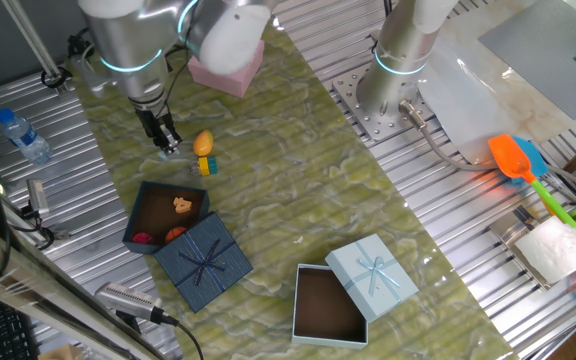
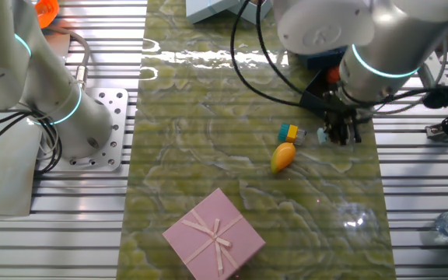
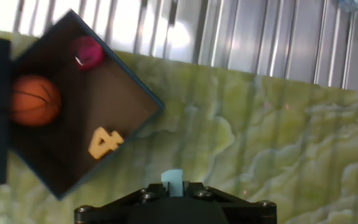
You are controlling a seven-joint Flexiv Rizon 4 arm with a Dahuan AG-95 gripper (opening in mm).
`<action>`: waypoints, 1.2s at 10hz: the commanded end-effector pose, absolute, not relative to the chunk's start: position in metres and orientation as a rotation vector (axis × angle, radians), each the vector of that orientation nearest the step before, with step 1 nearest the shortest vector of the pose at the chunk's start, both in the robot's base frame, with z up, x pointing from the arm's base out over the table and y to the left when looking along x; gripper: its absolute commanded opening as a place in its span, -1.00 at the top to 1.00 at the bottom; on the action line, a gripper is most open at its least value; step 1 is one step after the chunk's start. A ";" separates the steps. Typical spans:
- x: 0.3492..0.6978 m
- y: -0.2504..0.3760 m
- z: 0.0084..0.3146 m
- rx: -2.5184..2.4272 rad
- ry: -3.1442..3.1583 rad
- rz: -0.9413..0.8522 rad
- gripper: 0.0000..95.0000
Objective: Take everything out of the gift box
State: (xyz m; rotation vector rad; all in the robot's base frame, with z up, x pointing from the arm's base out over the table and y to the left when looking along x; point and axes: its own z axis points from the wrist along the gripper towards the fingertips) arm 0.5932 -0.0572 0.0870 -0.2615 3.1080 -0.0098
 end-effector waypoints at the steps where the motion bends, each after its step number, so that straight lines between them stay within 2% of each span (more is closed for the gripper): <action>1: 0.589 -0.062 0.081 -0.286 3.106 0.002 1.00; 8: 0.584 -0.067 0.064 -0.304 3.102 -0.001 1.00; 9: 0.584 -0.067 0.064 -0.310 3.101 -0.001 0.60; 12: 0.583 -0.067 0.063 -0.333 3.096 -0.001 0.60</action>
